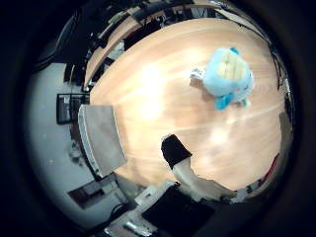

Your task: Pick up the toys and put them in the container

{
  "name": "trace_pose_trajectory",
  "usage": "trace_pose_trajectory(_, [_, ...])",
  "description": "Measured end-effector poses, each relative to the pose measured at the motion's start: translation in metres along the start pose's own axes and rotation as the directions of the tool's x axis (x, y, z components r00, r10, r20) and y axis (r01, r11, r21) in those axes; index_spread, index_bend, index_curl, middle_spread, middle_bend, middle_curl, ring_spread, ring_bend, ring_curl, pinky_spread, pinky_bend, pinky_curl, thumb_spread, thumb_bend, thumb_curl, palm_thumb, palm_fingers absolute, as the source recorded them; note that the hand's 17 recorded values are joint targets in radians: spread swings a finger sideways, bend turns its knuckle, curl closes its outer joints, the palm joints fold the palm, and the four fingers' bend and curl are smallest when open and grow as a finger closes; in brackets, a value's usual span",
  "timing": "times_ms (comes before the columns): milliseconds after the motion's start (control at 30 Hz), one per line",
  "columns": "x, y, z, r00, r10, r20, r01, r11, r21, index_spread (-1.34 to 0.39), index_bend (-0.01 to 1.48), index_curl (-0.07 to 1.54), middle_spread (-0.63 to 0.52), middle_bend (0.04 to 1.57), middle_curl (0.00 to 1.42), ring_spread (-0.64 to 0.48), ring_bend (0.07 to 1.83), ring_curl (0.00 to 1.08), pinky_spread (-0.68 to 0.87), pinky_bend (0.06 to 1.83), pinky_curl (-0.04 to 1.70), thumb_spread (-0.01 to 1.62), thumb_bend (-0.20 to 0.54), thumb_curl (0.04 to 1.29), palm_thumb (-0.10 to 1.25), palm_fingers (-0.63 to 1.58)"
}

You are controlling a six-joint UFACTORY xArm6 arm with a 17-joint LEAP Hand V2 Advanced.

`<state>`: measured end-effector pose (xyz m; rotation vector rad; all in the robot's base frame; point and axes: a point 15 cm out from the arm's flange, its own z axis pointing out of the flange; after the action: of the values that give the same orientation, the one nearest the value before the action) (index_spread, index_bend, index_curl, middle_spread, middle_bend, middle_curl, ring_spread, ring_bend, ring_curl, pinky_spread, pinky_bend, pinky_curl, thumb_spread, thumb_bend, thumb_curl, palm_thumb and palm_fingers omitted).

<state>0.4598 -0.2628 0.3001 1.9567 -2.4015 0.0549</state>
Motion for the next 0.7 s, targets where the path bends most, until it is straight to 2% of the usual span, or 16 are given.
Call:
trace_pose_trajectory(200, [0.014,-0.028,0.020,1.000,0.010,0.003,-0.010,1.000,-0.013,-0.48,0.16,0.27,-0.20,0.21,0.36,-0.05,0.54,0.23,0.42,0.78,0.16,0.96,-0.030,0.30,0.31,0.21])
trace_pose_trajectory(700, [0.017,-0.038,0.080,1.000,0.003,0.023,0.000,0.993,-0.116,-0.48,0.15,0.26,-0.20,0.21,0.36,-0.05,0.54,0.23,0.42,0.79,0.17,0.94,-0.032,0.30,0.31,0.19])
